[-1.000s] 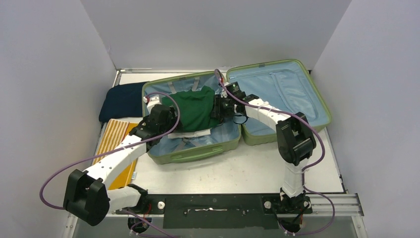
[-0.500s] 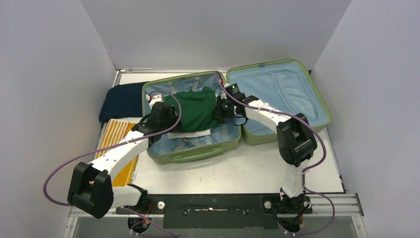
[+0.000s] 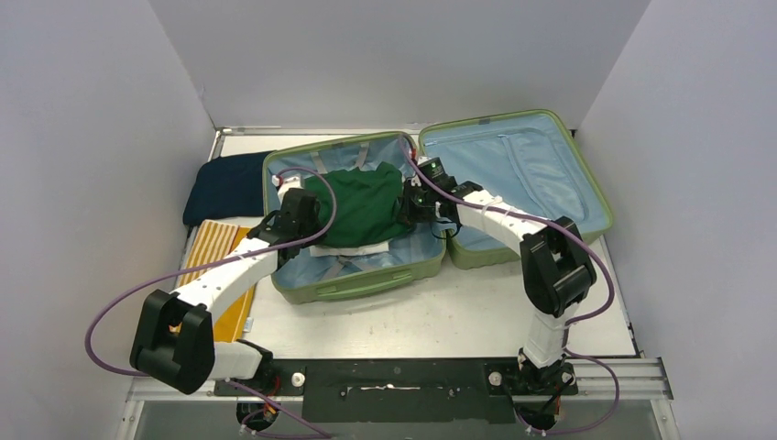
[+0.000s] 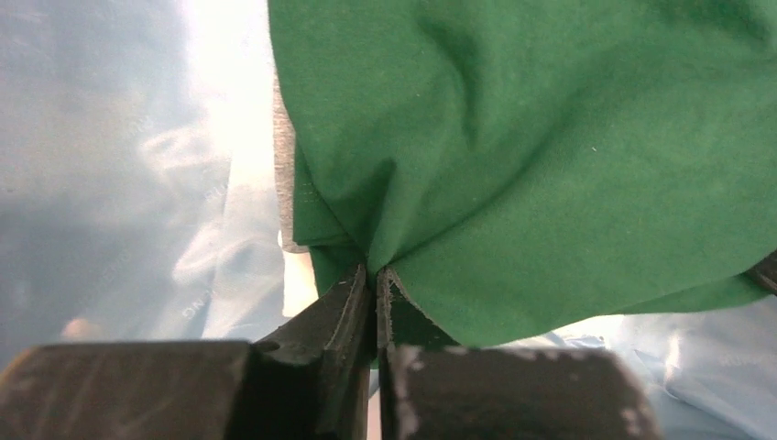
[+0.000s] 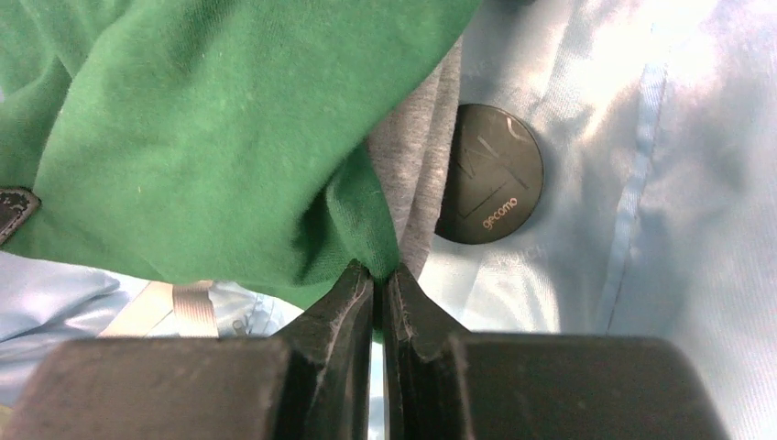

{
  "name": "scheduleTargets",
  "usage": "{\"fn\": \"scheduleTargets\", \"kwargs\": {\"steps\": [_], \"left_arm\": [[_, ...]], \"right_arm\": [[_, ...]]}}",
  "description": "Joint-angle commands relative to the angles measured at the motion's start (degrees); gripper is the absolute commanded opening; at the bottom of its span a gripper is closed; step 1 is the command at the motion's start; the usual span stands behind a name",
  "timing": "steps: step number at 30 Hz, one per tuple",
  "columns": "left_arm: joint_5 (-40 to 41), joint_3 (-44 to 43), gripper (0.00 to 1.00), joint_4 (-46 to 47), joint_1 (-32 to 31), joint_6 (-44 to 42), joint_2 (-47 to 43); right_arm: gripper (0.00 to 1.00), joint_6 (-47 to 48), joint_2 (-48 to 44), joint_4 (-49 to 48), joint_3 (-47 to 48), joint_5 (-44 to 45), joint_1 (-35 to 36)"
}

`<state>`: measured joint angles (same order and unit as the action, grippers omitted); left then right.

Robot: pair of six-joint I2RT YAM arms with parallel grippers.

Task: Pack the luggage
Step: Place the clothes in the luggage.

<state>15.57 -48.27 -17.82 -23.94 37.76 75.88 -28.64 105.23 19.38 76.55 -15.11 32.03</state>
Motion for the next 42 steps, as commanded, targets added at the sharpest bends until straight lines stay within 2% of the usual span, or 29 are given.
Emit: {"fn": "scheduleTargets", "kwargs": {"steps": [1, 13, 16, 17, 19, 22, 25, 29, 36, 42], "left_arm": [[2.9, 0.3, 0.0, -0.1, 0.8, -1.2, -1.6], [5.8, 4.0, 0.0, -3.3, 1.1, -1.8, -4.5], [5.8, 3.4, 0.0, -4.9, 1.1, -2.1, -5.3], [5.8, 2.9, 0.04, -5.3, 1.2, -2.2, -5.9], [5.5, 1.6, 0.24, -5.9, 1.3, -2.9, -7.1], [5.3, -1.8, 0.57, -7.7, 1.8, -3.6, -8.5], [5.2, -5.5, 0.72, -7.9, 2.3, -4.2, -8.9], [3.1, -9.0, 0.77, -4.7, 4.1, -4.8, -6.6], [-4.3, -14.5, 0.78, -0.8, 8.8, -5.2, 4.7], [-6.9, -18.7, 0.78, 0.6, 9.4, -6.2, 12.5]], "right_arm": [[0.0, -3.0, -5.3, 1.5, -2.1, 3.5, 0.0], [0.0, -5.2, -7.5, 4.3, -5.8, 6.6, -1.5], [0.27, -4.6, -8.5, 4.3, -6.0, 5.3, -1.7], [0.38, -4.5, -9.0, 4.3, -5.7, 5.1, -1.7], [0.51, -4.3, -9.7, 5.0, -4.0, 5.1, -1.7], [0.59, -3.9, -10.2, 6.3, 0.1, 5.6, -2.1], [0.63, -4.6, -10.1, 4.3, 3.0, 5.2, -3.2], [0.65, -7.4, -6.6, 1.0, 7.2, 3.4, -5.6], [0.66, -8.7, 4.5, -0.8, 18.4, 0.2, -6.6], [0.64, -7.8, 12.4, 3.3, 26.6, -1.2, -6.4]]}}
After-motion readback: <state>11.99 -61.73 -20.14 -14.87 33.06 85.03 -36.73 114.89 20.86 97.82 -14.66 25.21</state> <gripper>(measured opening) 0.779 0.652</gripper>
